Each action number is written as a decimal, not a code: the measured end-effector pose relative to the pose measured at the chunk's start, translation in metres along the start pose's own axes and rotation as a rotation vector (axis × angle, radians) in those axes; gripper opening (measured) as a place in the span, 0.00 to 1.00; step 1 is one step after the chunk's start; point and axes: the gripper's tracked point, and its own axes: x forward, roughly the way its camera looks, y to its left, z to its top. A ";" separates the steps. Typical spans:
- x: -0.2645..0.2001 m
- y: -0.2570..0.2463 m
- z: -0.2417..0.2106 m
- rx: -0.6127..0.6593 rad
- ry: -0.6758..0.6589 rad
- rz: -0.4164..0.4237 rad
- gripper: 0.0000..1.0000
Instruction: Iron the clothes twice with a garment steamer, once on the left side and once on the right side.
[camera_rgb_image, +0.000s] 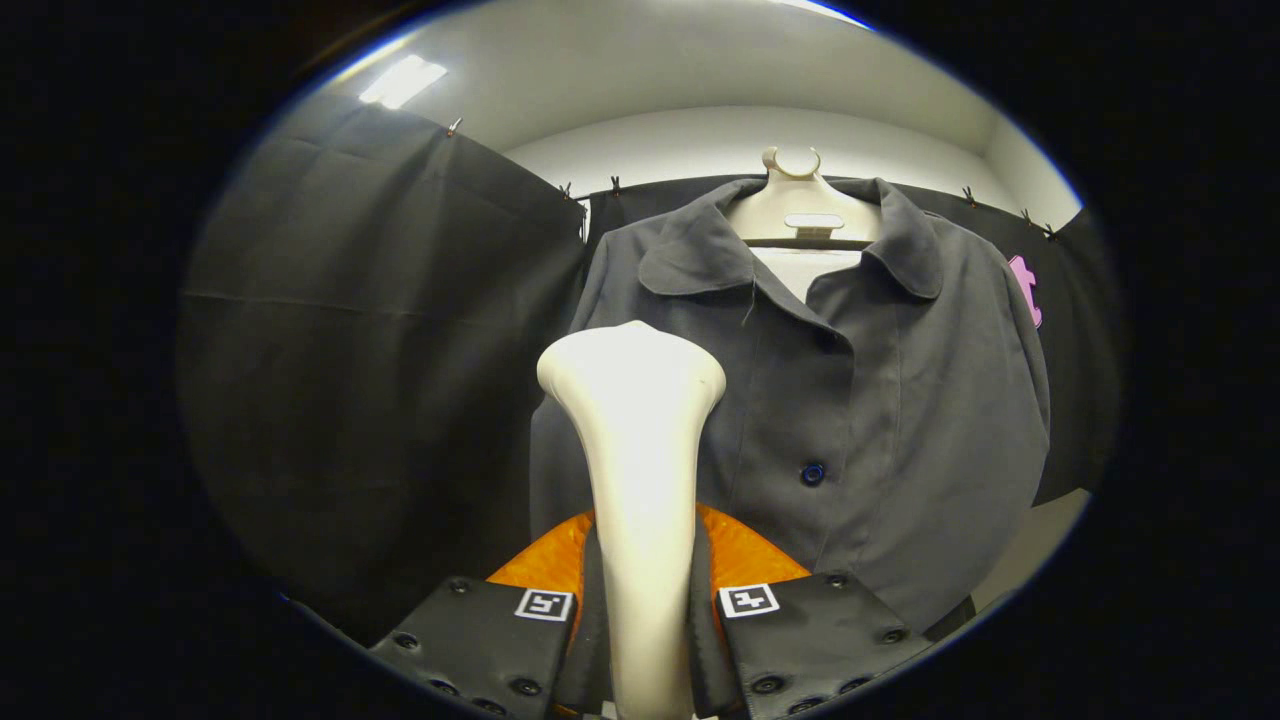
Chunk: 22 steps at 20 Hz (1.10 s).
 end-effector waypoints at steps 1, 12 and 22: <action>-0.002 0.000 -0.006 0.001 0.008 0.001 0.39; -0.026 0.001 -0.070 -0.008 0.108 -0.006 0.40; -0.048 0.009 -0.143 -0.024 0.245 0.004 0.40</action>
